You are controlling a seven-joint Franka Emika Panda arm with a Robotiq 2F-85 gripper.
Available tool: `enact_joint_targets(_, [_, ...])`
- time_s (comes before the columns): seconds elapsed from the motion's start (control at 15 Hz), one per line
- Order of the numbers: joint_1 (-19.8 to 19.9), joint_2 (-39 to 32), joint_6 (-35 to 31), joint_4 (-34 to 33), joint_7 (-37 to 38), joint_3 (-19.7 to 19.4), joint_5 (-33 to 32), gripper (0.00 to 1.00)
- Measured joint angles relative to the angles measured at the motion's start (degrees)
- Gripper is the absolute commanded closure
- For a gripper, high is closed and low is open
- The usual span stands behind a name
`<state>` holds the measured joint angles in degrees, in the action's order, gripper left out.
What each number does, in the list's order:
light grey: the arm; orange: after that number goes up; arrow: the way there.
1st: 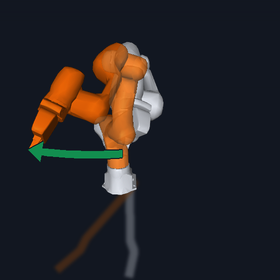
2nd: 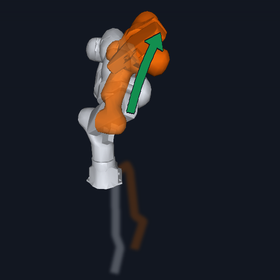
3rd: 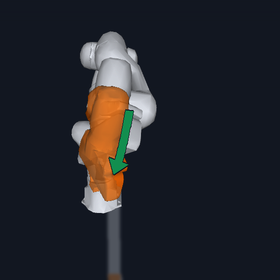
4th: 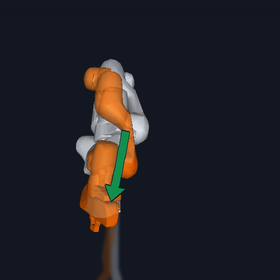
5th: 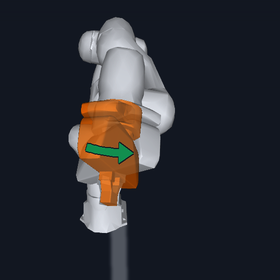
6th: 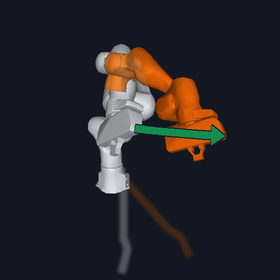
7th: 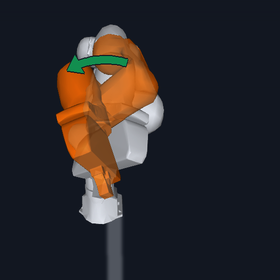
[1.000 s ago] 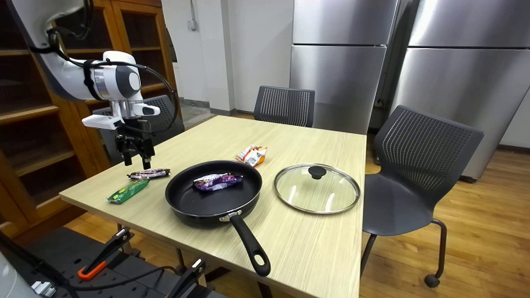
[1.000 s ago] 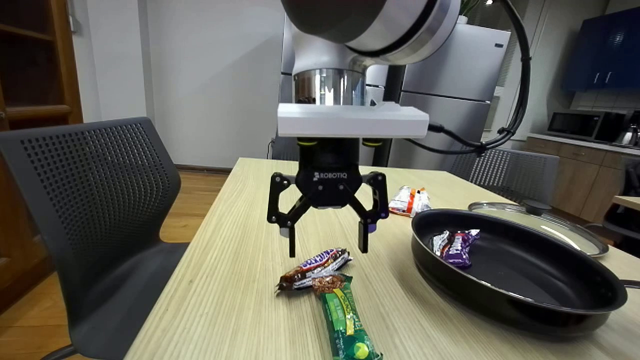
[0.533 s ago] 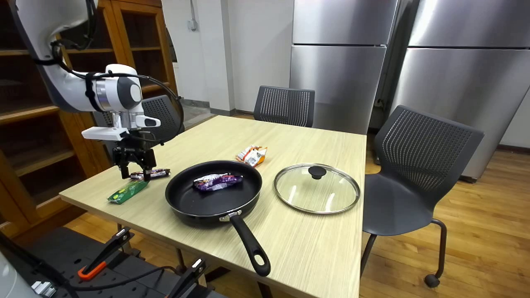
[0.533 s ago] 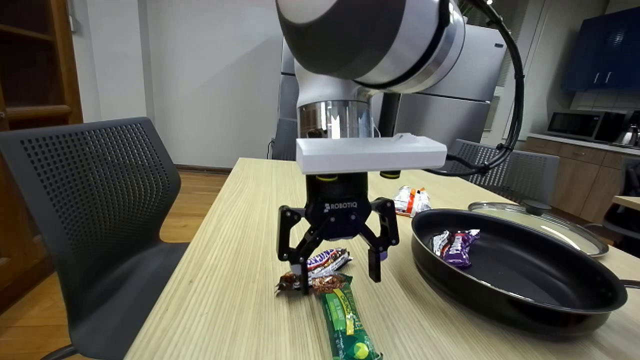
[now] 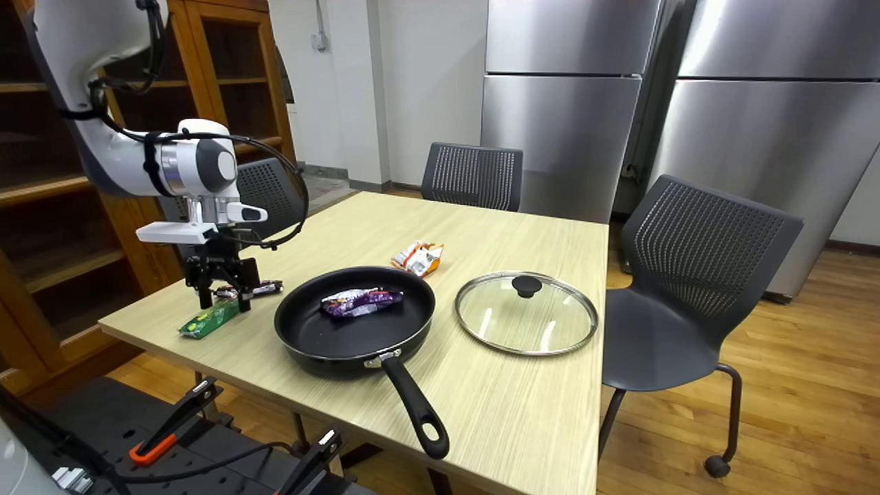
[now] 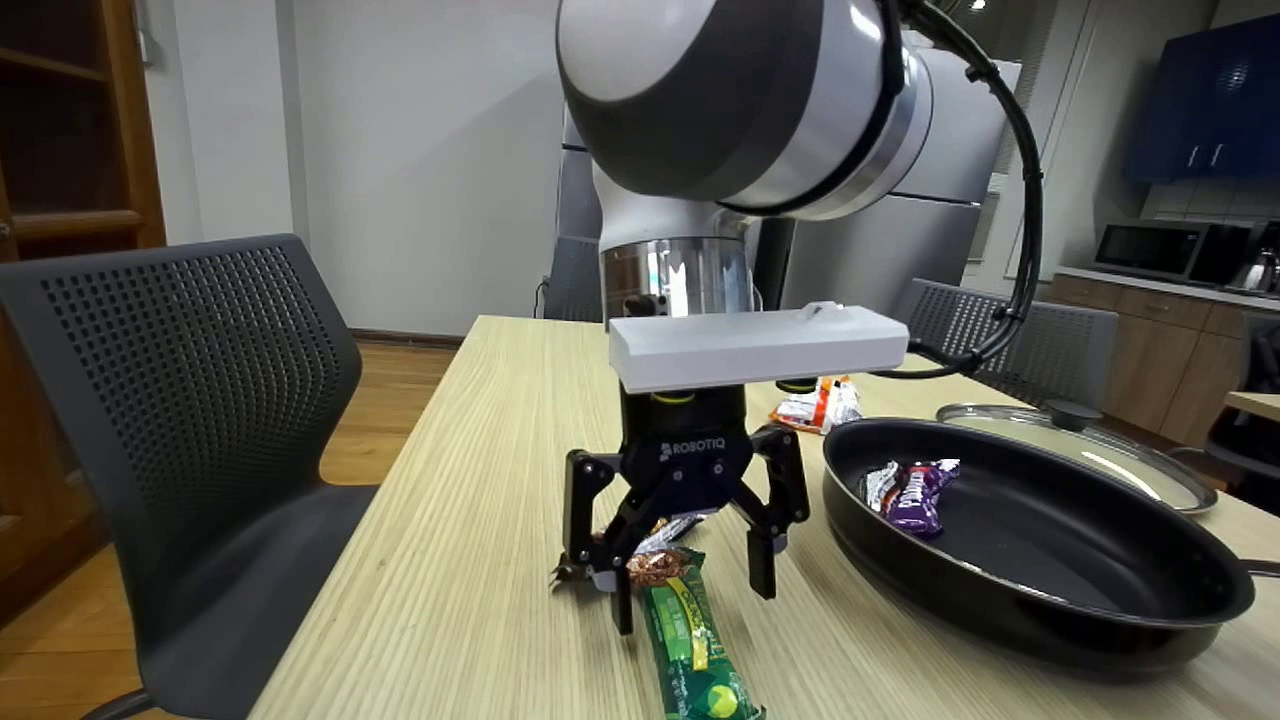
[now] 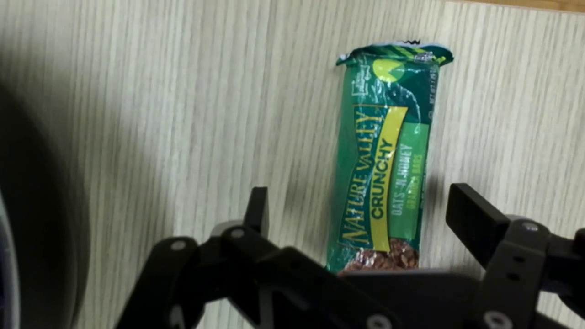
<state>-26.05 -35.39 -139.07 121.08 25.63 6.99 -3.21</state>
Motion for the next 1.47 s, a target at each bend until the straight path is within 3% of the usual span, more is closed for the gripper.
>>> enact_joint_targets(0.13, [0.0, -0.2, 0.0, 0.0, -0.2, 0.0, 0.0, 0.28])
enact_joint_targets(0.53, [0.0, -0.7, 0.0, -0.5, -1.0, 0.2, 0.1, 0.74])
enact_joint_targets(0.67, [0.0, -0.7, 0.0, -0.8, -1.2, 0.4, 0.1, 0.85])
enact_joint_targets(1.13, [0.0, 0.0, 0.1, -0.8, -1.3, 0.1, 0.0, 0.86])
enact_joint_targets(1.47, [0.0, 4.5, -0.3, 0.7, -1.2, -1.3, -0.2, 0.86])
